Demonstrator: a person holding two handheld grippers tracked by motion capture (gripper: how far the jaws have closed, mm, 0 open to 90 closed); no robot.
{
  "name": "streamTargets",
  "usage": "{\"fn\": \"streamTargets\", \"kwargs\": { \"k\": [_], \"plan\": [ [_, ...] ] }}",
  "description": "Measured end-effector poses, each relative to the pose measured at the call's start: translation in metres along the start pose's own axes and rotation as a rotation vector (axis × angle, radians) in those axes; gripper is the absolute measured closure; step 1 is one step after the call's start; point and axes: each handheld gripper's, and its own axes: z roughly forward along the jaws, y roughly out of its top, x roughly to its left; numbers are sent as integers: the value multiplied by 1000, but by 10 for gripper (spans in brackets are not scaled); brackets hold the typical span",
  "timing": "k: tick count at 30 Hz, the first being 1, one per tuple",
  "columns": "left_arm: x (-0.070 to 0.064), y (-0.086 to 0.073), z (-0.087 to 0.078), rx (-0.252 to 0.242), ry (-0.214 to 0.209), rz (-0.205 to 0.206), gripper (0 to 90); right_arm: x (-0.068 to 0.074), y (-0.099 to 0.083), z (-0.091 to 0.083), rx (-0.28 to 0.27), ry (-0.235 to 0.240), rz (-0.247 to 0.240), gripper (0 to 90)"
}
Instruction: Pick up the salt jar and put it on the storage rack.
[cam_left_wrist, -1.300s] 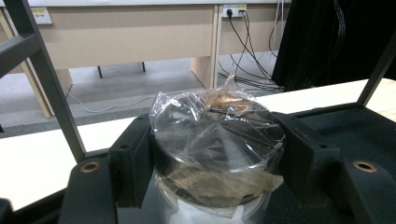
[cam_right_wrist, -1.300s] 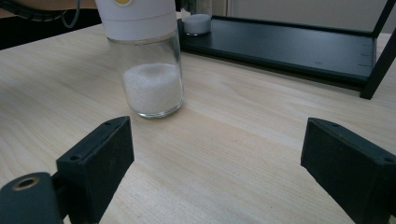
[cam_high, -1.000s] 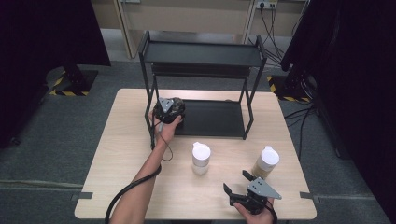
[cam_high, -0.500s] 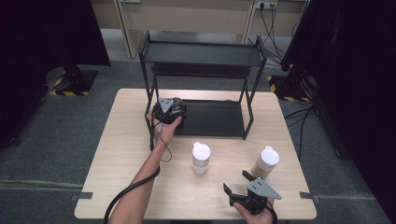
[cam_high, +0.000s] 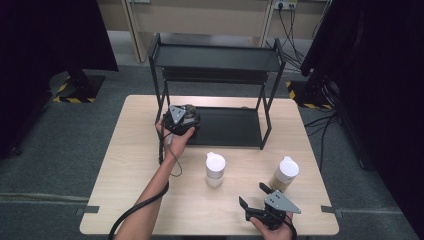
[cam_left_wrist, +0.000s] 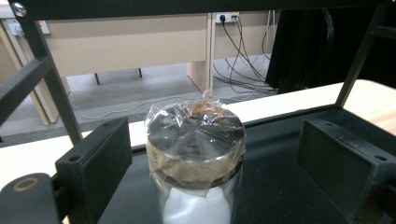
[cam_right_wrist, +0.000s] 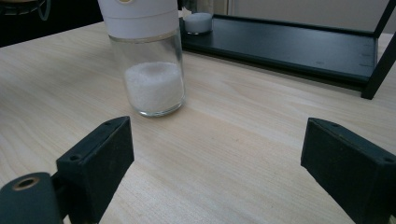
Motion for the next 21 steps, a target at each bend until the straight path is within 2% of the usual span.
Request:
{"fn": "streamTargets", "kwargs": {
  "k": [4,21],
  "plan": [
    [-1,-2,-5,1,4,16,100,0,0,0,0,0,-1,97],
    [-9,-4,-26,-22,-28,58,89,0,0,0,2,-1,-4,97]
  ]
}}
